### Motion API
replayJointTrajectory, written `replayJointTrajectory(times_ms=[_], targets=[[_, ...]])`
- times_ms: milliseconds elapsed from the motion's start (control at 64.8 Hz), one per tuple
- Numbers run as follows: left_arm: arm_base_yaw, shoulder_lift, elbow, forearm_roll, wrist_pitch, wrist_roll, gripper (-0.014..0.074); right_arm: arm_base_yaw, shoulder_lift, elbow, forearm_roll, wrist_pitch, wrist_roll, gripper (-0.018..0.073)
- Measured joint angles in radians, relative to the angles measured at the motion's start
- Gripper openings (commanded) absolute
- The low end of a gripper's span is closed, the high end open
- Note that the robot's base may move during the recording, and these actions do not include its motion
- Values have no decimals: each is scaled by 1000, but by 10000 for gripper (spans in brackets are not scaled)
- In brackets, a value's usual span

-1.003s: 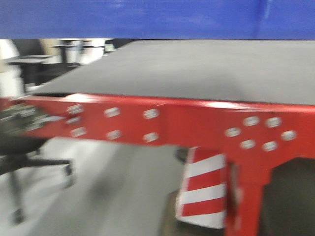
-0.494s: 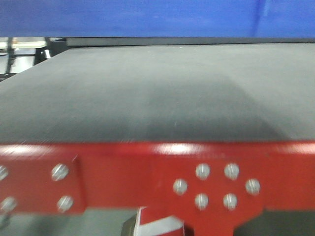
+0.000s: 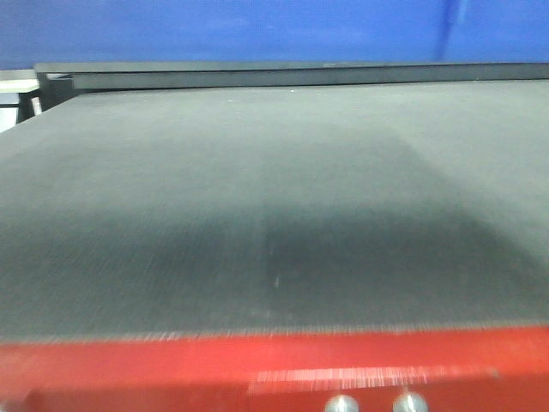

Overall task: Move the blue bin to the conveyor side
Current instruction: 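Carry the blue bin over the grey conveyor belt on the red table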

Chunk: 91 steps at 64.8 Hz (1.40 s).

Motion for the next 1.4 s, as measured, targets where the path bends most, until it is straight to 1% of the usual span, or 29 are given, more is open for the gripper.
replayJointTrajectory(times_ms=[1404], targets=[[0, 0, 0, 2, 0, 0, -16, 1, 0, 2, 4, 0, 0, -75]])
